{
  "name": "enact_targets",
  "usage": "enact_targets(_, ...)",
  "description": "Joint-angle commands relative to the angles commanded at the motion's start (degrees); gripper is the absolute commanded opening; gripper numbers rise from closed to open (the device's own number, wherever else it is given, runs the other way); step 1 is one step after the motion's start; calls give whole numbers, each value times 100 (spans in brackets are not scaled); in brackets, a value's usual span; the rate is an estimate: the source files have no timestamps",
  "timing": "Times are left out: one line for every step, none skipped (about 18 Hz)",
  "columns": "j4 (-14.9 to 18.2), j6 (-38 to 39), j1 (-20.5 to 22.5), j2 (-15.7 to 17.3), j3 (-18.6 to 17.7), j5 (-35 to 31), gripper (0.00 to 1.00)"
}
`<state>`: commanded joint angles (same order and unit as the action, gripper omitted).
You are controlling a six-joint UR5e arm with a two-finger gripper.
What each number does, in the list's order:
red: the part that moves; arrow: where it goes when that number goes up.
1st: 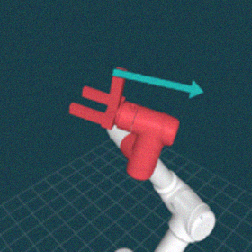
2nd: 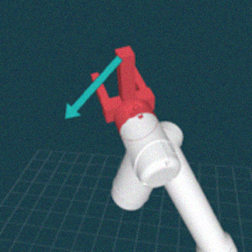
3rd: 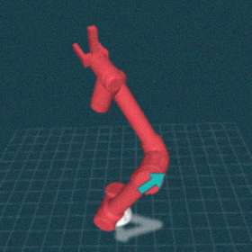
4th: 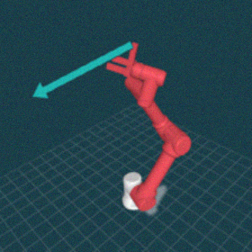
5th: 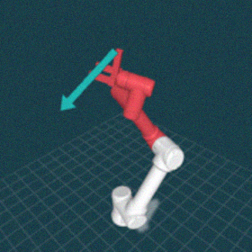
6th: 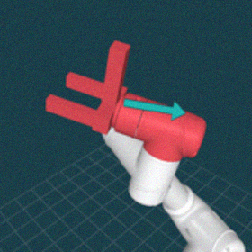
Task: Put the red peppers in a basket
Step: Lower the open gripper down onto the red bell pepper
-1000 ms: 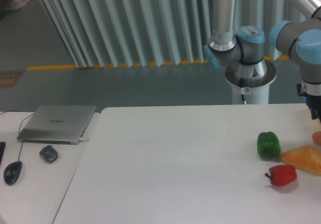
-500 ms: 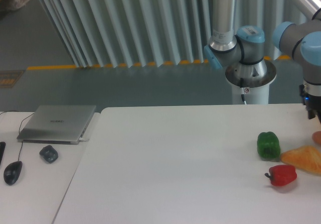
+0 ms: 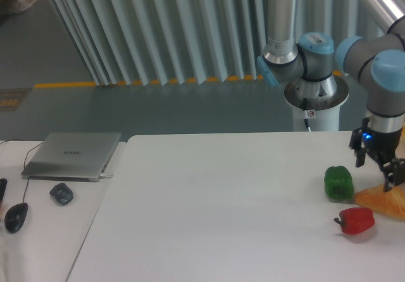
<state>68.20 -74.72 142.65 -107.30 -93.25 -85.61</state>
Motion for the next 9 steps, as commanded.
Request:
enact_targets(-26,18,-53,-88,26,0,100)
enact_targets(-35,105,-132,-202,122,9,100)
enact_targets(-35,185,-132,-264,202,17,100)
enact_targets(-35,368,-176,-334,281,26,100)
enact_targets(-44,535,-203,-361,281,35,100)
enact_targets(-70,659,-203,-396,290,35,100)
enact_targets(-70,703,-211,-431,308,35,100)
enact_targets(-70,704,-212,-458,334,35,100)
enact_targets(-79,695,-212,-519,343,35,100)
